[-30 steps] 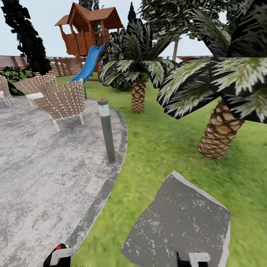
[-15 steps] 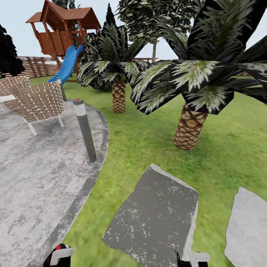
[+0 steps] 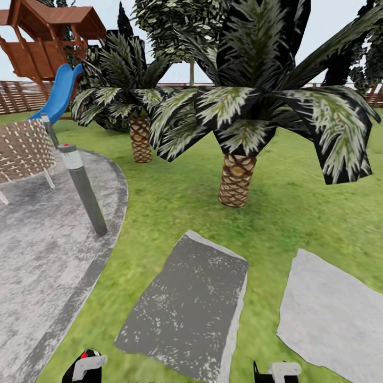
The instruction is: In the garden, pick up the pesticide atomizer on the floor and spray pesticide onto both trees until each tree trunk is fully covered.
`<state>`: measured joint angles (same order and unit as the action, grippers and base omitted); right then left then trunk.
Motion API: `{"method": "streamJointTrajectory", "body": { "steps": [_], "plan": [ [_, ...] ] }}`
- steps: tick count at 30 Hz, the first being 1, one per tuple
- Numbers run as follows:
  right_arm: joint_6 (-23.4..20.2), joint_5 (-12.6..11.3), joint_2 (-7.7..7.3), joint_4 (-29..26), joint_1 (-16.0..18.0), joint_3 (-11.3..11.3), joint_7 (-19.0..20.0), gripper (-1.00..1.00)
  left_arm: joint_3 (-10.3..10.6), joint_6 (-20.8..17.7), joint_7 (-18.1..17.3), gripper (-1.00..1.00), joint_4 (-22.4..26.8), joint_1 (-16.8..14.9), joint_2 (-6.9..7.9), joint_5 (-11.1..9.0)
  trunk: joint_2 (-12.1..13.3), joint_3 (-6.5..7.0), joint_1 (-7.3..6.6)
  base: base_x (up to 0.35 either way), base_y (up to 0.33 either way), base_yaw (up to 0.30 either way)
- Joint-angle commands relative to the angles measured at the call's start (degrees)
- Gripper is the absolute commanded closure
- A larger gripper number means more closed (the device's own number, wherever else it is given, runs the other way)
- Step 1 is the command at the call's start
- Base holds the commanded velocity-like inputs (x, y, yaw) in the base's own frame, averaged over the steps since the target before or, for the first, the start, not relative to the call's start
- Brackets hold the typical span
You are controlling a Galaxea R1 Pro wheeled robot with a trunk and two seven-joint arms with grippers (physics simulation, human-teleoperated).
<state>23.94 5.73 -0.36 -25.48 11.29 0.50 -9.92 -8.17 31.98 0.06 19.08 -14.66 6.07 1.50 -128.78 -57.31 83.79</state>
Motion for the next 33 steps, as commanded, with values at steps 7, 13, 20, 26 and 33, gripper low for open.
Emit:
{"method": "streamJointTrajectory", "body": {
  "steps": [7,13,20,26,33],
  "plan": [
    [0.05,0.6,0.09,0.08,0.05,0.11,-0.45,-1.0,-0.18,0.19,0.03,1.0,0.01,-0.02,-0.01,0.17,-0.02,-0.04,-0.03,-0.18,-0.241,-0.273],
    [0.05,0.6,0.15,0.08,0.05,0.12,-0.45,-1.0,-0.18,0.19,0.03,1.0,0.0,-0.01,-0.01,0.17,-0.02,-0.04,-0.03,-0.194,-0.237,-0.273],
    [0.05,0.6,0.18,0.08,0.05,0.12,-0.45,-1.0,-0.18,0.18,0.03,1.0,-0.01,-0.01,-0.01,0.17,-0.02,-0.04,-0.03,-0.195,-0.237,-0.273],
    [0.05,0.6,0.18,0.08,0.05,0.12,-0.45,-1.0,-0.18,0.18,0.03,1.0,-0.01,-0.01,-0.06,0.17,-0.02,-0.04,-0.03,-0.181,-0.237,-0.273],
    [0.05,0.57,0.18,0.08,0.05,0.12,-0.45,-1.0,-0.18,0.19,0.03,1.0,-0.01,-0.01,-0.09,0.17,-0.02,-0.04,-0.03,-0.151,-0.241,-0.273]
  ]
}}
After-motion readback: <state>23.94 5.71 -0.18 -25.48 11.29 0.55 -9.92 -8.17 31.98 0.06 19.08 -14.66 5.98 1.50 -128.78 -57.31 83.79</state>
